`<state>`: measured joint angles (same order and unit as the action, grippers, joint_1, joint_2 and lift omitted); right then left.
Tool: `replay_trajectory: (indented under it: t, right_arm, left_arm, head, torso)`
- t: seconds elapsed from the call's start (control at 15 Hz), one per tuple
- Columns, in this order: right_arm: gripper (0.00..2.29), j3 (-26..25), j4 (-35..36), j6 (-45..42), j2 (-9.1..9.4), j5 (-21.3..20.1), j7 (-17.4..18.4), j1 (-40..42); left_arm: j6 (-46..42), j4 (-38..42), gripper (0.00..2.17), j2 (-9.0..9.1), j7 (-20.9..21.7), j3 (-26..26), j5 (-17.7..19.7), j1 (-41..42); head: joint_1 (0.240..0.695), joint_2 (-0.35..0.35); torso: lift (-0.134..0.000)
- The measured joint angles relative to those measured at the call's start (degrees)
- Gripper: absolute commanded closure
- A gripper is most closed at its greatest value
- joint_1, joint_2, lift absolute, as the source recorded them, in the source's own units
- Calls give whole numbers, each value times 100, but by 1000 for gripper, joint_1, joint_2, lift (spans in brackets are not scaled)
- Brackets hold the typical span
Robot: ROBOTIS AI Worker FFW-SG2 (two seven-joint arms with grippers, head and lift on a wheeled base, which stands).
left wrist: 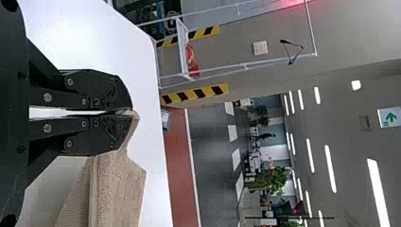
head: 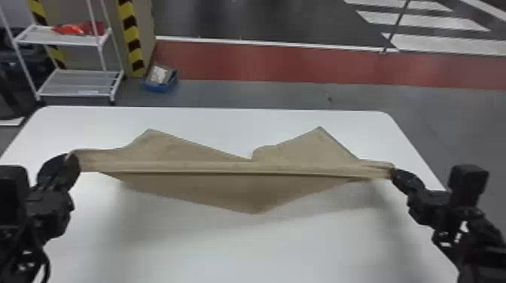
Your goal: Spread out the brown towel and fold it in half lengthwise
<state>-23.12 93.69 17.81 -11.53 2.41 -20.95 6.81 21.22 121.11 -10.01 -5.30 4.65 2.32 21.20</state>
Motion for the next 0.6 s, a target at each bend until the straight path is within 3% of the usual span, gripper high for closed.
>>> replay_trajectory:
  t: [0.2,0.4,0.6]
  right_arm:
    - [1652,-21,361,29,63,93,-33,399]
    - [1652,50,798,-35,277,139,-49,784]
    - [1652,41,1080,84,318,220,-51,835]
  left_arm:
    - [-11,198,1089,59,-48,-188,4,264]
    - [36,393,1089,76,-182,-526,-43,444]
    - [167,549,1089,77,-167,-523,6,409]
  head:
    - [695,-171]
    - [695,-184]
    - [695,-182]
  torso:
    - [-125]
    - [-125]
    - [-125]
